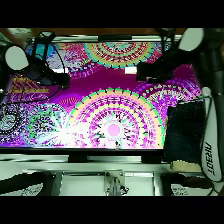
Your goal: Fold the shirts.
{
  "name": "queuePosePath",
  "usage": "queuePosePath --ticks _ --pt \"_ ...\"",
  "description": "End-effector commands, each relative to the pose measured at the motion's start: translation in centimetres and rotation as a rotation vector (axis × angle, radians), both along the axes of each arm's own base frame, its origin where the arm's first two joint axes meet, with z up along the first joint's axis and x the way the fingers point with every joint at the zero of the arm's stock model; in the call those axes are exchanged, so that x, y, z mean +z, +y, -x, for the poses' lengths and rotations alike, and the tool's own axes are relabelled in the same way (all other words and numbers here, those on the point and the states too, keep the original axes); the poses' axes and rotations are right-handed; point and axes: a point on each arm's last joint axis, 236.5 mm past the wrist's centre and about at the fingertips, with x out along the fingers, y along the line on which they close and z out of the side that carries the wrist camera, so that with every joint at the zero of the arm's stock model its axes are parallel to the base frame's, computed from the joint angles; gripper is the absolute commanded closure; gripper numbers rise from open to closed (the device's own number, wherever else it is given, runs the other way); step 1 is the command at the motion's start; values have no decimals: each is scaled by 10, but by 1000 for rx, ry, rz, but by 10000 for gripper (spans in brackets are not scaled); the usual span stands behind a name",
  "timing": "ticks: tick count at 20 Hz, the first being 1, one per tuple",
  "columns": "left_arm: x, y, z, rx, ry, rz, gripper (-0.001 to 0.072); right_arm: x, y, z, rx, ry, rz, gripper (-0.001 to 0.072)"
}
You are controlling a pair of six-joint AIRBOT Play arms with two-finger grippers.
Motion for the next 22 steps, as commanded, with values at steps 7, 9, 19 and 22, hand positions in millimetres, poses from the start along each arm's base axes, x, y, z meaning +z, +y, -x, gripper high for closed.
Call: queuePosePath --ticks 7,9,19,22 --pt "-14 0 -6 20 27 -9 171 -31 19 -4 50 46 36 157" --pt "-12 0 -5 38 26 0 171 -31 19 -4 50 46 36 157" --pt "-8 -3 -13 34 -9 13 171 -31 19 -4 50 46 36 157" --pt "-8 -3 -13 34 -11 14 171 -31 19 -4 50 46 36 157"
